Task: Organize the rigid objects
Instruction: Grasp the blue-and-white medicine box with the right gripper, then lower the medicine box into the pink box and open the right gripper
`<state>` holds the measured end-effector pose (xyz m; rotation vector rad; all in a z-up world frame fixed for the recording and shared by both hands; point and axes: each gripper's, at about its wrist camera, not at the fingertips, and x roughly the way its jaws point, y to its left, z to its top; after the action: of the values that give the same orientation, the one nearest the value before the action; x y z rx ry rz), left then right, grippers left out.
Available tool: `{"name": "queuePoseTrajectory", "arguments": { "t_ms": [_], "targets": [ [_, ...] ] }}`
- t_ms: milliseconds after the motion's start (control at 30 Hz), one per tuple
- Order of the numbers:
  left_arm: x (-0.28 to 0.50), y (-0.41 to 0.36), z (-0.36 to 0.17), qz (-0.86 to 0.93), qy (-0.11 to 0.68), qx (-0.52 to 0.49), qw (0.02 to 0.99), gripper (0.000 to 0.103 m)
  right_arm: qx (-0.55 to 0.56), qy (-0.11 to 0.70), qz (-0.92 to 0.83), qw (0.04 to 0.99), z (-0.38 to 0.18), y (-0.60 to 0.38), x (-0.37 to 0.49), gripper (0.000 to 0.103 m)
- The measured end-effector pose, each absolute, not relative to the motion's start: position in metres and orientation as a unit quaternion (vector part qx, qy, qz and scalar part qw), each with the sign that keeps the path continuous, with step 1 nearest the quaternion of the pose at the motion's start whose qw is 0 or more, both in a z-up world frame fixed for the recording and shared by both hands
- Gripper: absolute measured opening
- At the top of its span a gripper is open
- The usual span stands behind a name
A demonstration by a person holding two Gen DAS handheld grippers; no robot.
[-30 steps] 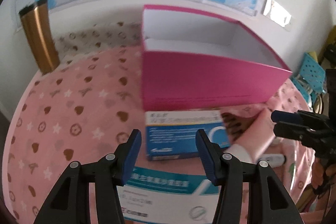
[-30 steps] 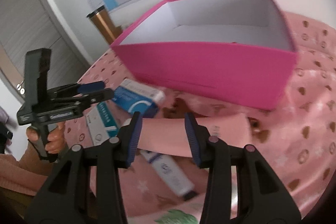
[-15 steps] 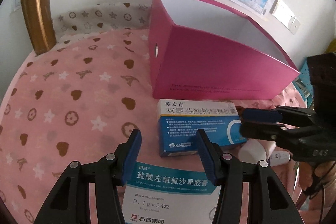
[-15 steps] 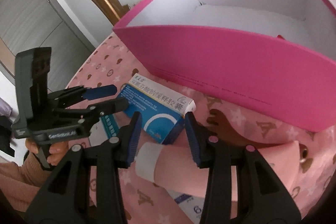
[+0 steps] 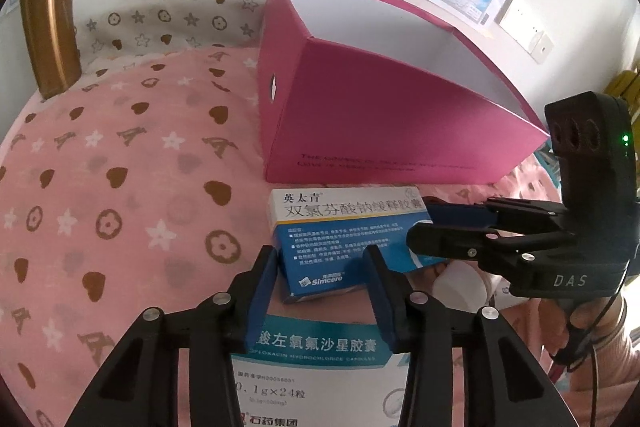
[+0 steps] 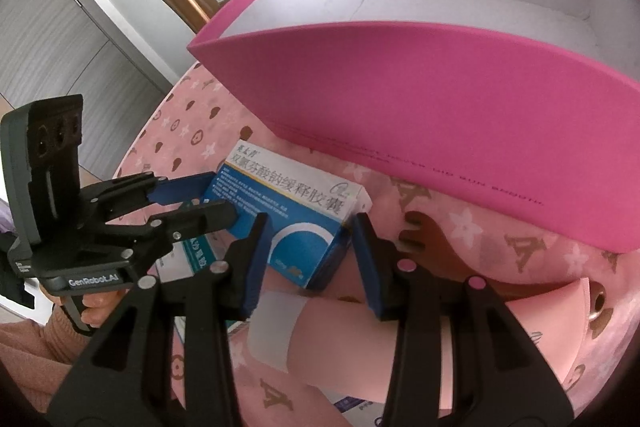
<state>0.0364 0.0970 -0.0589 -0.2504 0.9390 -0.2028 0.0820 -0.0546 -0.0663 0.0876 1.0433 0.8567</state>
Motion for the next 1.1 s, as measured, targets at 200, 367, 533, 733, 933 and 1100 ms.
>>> {"name": "queuePoseTrajectory", "arguments": {
  "t_ms": [200, 367, 533, 733, 933, 1100],
  "targets": [
    [0.030, 0.095, -0.053, -0.099, 0.444, -0.120, 0.883, 0.044, 0.042, 0.473, 0.398, 0.785, -0.063, -0.055, 0.079, 0.047],
    [0.022, 0.093, -0.041, -0.097, 0.432, -0.116, 0.889, 0.044, 0.043, 0.457, 0.404, 0.791, -0.053, -0.058, 0.076, 0.047],
    [0.012, 0.090, -0.023, -0.096, 0.413, -0.105, 0.900, 0.044, 0.041, 0.439, 0.411, 0.798, -0.040, -0.063, 0.072, 0.047],
    [0.002, 0.085, 0.001, -0.101, 0.386, -0.094, 0.912, 0.046, 0.046, 0.417, 0.419, 0.805, -0.020, -0.070, 0.063, 0.047],
    [-0.005, 0.077, 0.017, -0.111, 0.366, -0.085, 0.920, 0.046, 0.048, 0.394, 0.421, 0.815, -0.002, -0.078, 0.054, 0.047],
    [-0.006, 0.071, 0.032, -0.121, 0.351, -0.078, 0.925, 0.046, 0.046, 0.369, 0.420, 0.828, 0.017, -0.089, 0.048, 0.047]
  ]
}}
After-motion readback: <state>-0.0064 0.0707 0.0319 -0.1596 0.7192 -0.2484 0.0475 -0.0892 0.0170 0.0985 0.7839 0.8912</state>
